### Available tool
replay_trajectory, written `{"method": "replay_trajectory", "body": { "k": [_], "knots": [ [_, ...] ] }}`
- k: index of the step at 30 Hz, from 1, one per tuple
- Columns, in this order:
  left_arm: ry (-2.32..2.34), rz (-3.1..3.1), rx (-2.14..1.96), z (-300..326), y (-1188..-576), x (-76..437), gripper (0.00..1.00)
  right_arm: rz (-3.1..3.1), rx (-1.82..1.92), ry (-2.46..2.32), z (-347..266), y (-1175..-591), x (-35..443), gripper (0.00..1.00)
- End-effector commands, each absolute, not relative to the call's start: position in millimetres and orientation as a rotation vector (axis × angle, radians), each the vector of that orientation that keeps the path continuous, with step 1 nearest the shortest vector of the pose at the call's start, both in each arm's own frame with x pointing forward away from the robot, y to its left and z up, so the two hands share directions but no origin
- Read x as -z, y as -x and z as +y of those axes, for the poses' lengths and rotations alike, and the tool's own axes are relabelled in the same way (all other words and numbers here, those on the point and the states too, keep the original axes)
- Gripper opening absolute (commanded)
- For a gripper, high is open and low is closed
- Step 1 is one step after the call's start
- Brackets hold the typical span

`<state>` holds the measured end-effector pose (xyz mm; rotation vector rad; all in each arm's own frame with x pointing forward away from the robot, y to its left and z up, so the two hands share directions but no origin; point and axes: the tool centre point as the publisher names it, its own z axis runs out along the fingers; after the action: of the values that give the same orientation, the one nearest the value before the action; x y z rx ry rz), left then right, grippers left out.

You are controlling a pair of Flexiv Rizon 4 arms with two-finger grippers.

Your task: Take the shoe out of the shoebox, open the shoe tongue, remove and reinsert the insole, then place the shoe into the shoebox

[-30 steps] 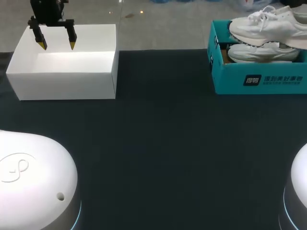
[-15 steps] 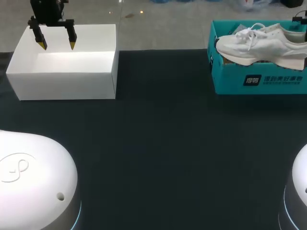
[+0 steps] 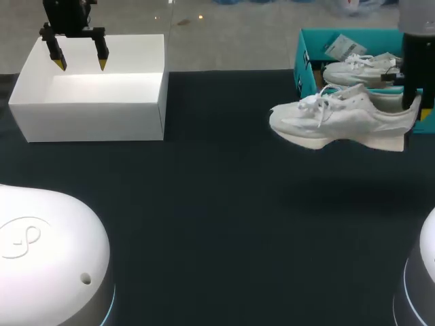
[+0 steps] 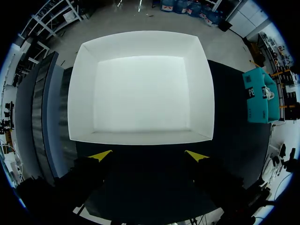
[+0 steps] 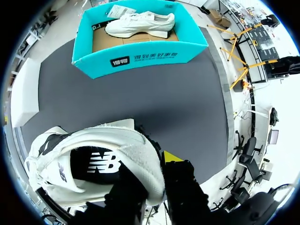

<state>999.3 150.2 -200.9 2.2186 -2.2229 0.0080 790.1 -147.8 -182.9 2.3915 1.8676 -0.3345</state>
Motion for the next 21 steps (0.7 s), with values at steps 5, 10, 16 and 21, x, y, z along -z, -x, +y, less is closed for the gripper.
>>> {"method": "replay_trajectory", "body": {
  "k": [5,10,16,21],
  "knots": [
    [-2.220,-2.223,-0.005,150.1,-999.3,200.5,1.00,1.865,0.187,-2.242,-102.5,-720.0,192.2,0.00],
    [-2.220,-2.223,-0.005,150.1,-999.3,200.5,1.00,1.935,0.182,-2.222,-78.1,-700.8,196.5,0.00],
    [-2.220,-2.223,-0.005,150.1,-999.3,200.5,1.00,1.989,0.196,-2.221,-52.2,-686.0,203.3,0.00],
    [-2.220,-2.223,-0.005,150.1,-999.3,200.5,1.00,1.975,0.225,-2.232,-30.6,-677.2,213.2,0.00]
  ]
}}
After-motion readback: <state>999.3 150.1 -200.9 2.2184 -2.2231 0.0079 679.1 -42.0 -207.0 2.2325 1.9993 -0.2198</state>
